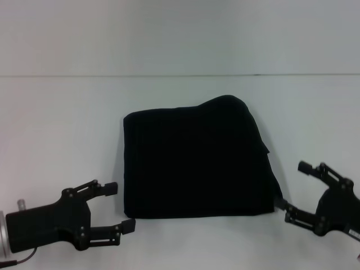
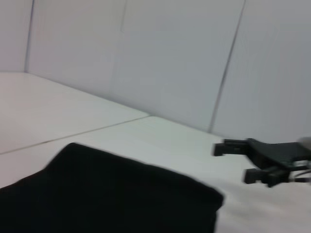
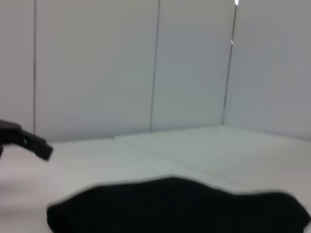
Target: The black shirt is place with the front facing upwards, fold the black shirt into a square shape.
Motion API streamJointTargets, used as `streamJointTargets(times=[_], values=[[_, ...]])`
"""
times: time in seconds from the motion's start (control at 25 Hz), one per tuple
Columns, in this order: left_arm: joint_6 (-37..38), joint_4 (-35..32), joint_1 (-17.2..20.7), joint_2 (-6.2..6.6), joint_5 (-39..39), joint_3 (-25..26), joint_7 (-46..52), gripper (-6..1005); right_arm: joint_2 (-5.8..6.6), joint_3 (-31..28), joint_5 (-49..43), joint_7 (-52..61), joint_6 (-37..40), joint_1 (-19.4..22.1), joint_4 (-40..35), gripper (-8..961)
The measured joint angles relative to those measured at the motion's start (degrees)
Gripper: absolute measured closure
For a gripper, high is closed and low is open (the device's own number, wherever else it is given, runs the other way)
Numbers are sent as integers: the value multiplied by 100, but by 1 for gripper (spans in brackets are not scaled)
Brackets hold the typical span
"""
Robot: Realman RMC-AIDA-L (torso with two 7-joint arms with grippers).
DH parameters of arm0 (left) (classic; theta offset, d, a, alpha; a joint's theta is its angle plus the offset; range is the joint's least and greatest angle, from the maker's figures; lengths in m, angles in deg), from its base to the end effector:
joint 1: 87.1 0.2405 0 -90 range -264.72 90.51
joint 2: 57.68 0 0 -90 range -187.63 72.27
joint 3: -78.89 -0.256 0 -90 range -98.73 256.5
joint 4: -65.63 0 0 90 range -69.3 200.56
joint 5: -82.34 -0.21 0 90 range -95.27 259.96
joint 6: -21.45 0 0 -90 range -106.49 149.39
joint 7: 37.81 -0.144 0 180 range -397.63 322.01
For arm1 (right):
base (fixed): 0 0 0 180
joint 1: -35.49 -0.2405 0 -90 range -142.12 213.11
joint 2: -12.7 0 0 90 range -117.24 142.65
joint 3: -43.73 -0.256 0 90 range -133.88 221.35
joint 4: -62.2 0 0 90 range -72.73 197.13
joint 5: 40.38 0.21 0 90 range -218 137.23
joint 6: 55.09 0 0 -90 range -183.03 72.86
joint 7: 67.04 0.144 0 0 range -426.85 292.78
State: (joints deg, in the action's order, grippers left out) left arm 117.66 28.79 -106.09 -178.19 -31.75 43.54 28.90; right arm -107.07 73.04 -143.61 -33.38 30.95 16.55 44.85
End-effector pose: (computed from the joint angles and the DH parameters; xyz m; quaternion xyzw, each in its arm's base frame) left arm -0.3071 0.2611 -0.0023 -0.9274 -0.2066 -0.2731 0.1502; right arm 0.3274 0.2590 -0.0292 -0.8949 0.1157 0.2861 0.3223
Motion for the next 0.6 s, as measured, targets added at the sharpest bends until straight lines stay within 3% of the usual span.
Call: streamJointTargets(times=[0.12, 0.28, 0.6], values=[[-342, 25, 127, -80, -22, 47, -219, 102, -1, 22, -4, -163, -358, 52, 179, 13], [-762, 187, 132, -60, -166, 9, -248, 54, -1, 38, -15, -239, -603, 72, 246, 14], [-724, 226, 115, -37, -172, 54, -241, 55, 7, 88, -20, -220, -566, 54, 252, 15]])
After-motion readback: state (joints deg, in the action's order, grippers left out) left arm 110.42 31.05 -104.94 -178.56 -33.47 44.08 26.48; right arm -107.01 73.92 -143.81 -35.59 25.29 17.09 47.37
